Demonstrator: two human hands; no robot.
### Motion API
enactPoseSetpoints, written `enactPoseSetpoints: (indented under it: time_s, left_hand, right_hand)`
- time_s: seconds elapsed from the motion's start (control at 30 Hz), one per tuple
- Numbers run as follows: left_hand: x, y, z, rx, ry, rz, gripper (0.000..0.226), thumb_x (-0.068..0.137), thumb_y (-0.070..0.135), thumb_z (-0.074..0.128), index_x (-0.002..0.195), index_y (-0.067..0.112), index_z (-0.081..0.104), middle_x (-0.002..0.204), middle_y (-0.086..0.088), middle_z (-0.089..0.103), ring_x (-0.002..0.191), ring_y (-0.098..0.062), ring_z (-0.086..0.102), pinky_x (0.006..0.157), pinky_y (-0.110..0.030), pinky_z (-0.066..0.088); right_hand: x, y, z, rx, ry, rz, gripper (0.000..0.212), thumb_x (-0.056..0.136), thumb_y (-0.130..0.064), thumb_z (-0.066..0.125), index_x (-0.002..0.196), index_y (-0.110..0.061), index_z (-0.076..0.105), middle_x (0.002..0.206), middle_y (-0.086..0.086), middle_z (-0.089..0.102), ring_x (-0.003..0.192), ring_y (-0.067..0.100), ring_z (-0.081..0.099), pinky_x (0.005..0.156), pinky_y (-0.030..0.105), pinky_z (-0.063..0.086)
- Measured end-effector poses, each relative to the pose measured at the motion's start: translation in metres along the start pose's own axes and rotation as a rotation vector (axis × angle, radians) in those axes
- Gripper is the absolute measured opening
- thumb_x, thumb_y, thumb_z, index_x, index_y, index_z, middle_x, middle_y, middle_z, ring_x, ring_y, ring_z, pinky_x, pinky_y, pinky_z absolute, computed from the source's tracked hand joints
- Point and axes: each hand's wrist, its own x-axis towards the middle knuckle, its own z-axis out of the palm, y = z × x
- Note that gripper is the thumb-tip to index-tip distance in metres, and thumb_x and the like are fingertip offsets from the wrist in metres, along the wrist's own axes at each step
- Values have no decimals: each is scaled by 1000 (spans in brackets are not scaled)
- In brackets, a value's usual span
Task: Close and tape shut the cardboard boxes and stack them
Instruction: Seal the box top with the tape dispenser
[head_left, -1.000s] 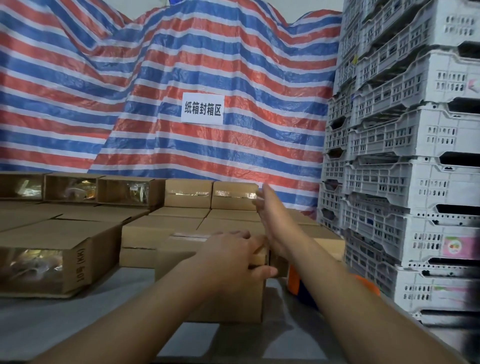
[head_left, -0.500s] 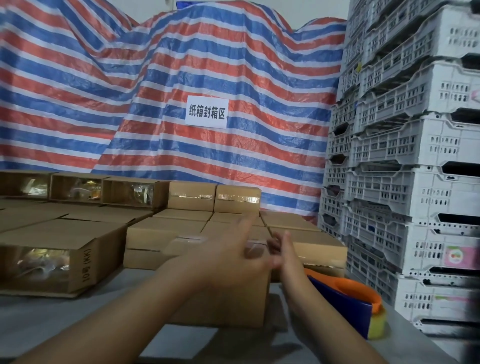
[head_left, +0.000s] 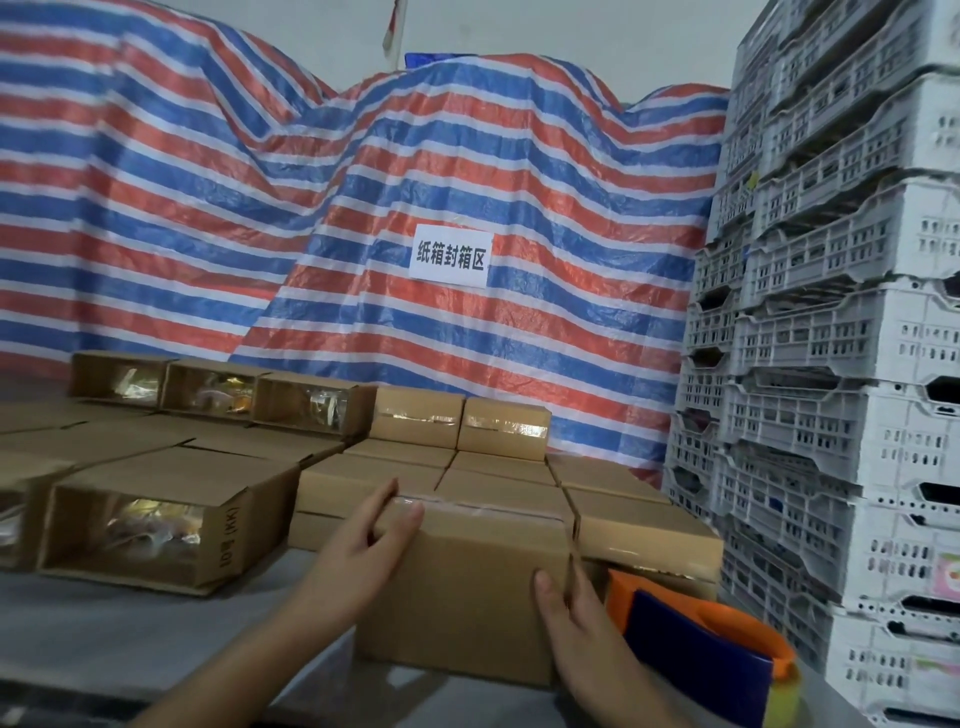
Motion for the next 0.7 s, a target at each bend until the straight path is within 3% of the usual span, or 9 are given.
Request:
enactPoseSetpoints:
  time_s: [0.13,0.23,0.33,0.4,0.53,0.6,0.7]
  left_hand:
    - [-3,-7,6,-117,9,-54,69,78,61,52,143,41,37,131,13,42,117,-5,39,95,-26,34]
    - [-9,-16,7,-238,-41,-125,66,71,64,54,134,45,45,131,14,52,115,-7,50,93,-28,40]
    - [-12,-25,3,-239,-105,-140,58,73,68,50,130,57,41,117,25,58,104,6,53,79,-16,43]
    - [-12,-27,2,-212,-112,-126,57,75,67,47,131,59,39,115,29,57,103,8,53,78,-13,42]
    - [-12,-31,4,-138,-72,-133,65,76,68,45,137,47,44,118,19,61,112,-4,55,99,-33,43]
    - [-13,-31,4,-130,-67,-141,60,75,70,44,131,49,46,115,21,61,110,-4,56,96,-34,43]
    - [-12,-32,3,-95,-34,-137,54,72,73,44,117,45,55,102,22,66,96,4,58,77,-22,44]
  right_hand:
    - [3,7,0,3,6,9,84,81,-67,37,156,-46,5,151,-12,39,125,1,44,101,20,36]
    - [4,9,1,7,3,0,81,82,-65,37,155,-47,8,134,-25,44,111,-14,44,83,3,35]
    - [5,13,2,1,6,-5,76,84,-65,36,154,-49,11,125,-35,43,107,-19,43,77,1,35]
    - [5,13,2,-11,9,-1,74,84,-68,34,152,-52,12,128,-33,44,106,-19,42,80,3,34]
    - [2,14,5,-63,53,19,73,84,-73,30,153,-52,15,123,-28,47,106,-11,45,96,21,34]
    - [1,13,5,-97,67,33,67,89,-71,29,152,-49,24,121,-25,49,109,-5,46,98,25,34]
    - [1,10,-2,-113,33,33,66,83,-74,33,141,-45,41,113,-28,55,105,-10,50,93,19,39]
